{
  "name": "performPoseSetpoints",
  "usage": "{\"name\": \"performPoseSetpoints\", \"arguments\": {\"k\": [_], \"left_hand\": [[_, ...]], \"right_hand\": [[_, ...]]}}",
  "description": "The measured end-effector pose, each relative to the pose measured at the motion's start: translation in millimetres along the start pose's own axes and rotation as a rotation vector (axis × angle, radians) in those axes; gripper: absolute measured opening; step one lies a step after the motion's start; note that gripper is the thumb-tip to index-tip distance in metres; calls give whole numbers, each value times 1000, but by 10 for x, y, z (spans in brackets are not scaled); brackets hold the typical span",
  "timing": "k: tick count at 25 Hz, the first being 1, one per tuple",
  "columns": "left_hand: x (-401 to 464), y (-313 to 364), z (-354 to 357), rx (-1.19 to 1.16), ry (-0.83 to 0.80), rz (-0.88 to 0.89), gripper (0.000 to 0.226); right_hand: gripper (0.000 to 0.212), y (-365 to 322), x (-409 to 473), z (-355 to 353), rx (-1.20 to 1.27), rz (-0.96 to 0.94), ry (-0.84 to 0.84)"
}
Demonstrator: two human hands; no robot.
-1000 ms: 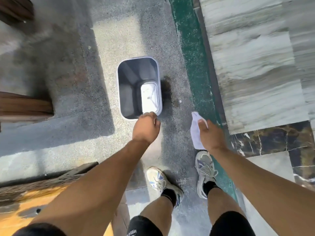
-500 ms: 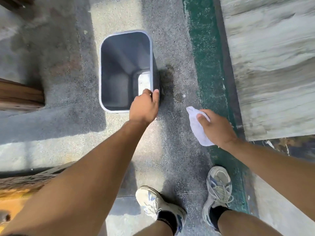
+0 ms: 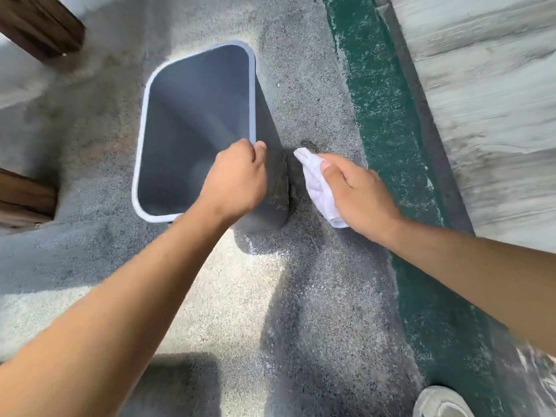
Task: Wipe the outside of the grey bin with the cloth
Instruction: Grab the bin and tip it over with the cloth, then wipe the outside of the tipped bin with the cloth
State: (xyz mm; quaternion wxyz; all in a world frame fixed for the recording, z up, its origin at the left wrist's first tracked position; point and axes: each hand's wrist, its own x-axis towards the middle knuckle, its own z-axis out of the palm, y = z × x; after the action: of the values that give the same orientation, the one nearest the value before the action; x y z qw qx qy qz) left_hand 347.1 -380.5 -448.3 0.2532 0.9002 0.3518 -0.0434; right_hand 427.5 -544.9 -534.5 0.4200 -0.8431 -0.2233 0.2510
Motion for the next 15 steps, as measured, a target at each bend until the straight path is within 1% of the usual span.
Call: {"name": "performPoseSetpoints", "arguments": {"k": [2,4,6,9,12,15], "left_hand": [[74,-114,-99,-23,80,-2,39],[130,-251,-219,-66,129,-42,40],[172,-443,-311,-133,156,-91,47],[133,-687,-451,-327,156,-119,50],[20,-812,-561,-576,129,-191,35],[-131,-869,-627,-712,76,-254,33]], "right_hand": [[39,-22,163,126,51,-111,36],[39,-45,326,201,75,-237,50],[38,-84,452,253,73,-360,50],[35,-232,571,344,87,-543,26],[33,-443,579,396,77,-709,19],[29,-619,510,458,70,-834,35]]}}
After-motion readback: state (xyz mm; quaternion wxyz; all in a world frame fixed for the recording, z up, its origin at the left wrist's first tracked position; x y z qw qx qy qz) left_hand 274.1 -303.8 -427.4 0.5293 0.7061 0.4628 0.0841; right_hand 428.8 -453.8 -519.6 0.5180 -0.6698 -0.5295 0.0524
